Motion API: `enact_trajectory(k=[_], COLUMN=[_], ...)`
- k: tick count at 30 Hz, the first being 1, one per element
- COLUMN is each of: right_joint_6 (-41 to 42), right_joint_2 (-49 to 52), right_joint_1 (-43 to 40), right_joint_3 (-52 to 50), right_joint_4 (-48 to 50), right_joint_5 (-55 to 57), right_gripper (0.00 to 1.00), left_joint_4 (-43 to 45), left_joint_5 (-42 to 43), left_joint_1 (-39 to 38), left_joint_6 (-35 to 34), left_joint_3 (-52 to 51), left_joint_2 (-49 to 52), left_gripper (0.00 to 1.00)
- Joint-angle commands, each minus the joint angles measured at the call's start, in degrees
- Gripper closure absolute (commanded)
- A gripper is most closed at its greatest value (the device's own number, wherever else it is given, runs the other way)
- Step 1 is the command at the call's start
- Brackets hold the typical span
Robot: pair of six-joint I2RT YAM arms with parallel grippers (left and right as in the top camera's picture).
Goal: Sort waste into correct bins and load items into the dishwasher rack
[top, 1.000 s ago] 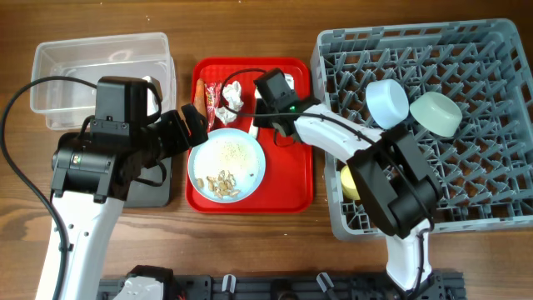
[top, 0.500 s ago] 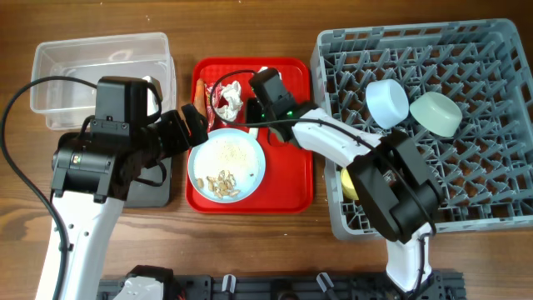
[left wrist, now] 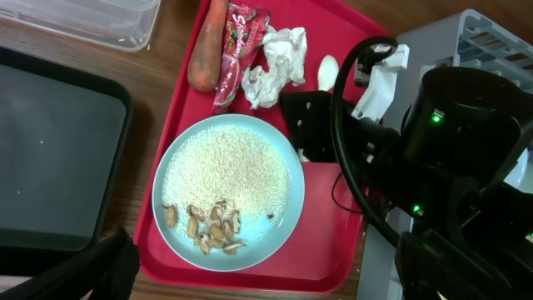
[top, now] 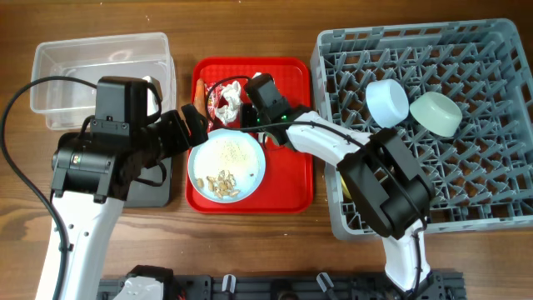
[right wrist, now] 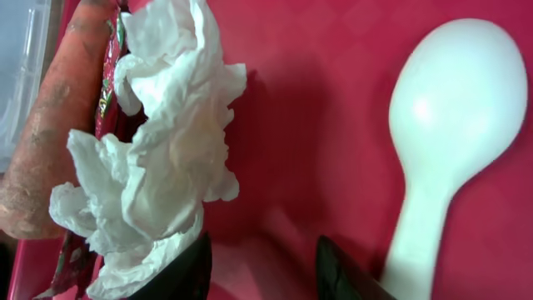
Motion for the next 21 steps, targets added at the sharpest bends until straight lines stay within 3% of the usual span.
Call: enact_trajectory(k=[1,3,4,8,11,13,21], right_joint_6=[5.2,11.0,10.1,3.5,-5.1,-6.6,-19.2], right_joint_2=[1.0,0.7,0.5,-5.7,-11.3,-12.9,-4.3], right_joint_1=[0.4,0.0,-0.3,-0.8,-0.8,-0.8,-1.6], right_joint_3=[-0.2,-0.2,-0.2,-0.2,-0.2,-0.2,-0.2], right_joint_4=[-6.1,-12.3,-13.0,-14.8,-12.4,-10.0,-1.5], right_joint_5=[5.5,10.8,10.9,10.4,10.2,14.1,20.6], right_gripper=[0.60,0.62,0.61,0.58,0.54,0.52,0.52], left_joint_4=[0.0,0.0,0.0,0.0,0.0,0.0,0.0], left_joint_5=[-0.6,-0.6,-0.6,-0.6,-0.6,-0.6,-0.6], left_joint_1=[-0.1,-0.1,-0.1,-0.1,-0.1,-0.1,-0.1], left_joint_6=[-0.5,-0.5,-0.5,-0.5,-0.5,-0.5,-0.5], left_joint_3=[0.3,0.3,0.3,0.3,0.3,0.3,0.3], left_joint_2=[0.0,0.0,0.0,0.0,0.0,0.0,0.0], left_gripper=[0.00,0.00,0.00,0.00,0.00,0.00,0.00])
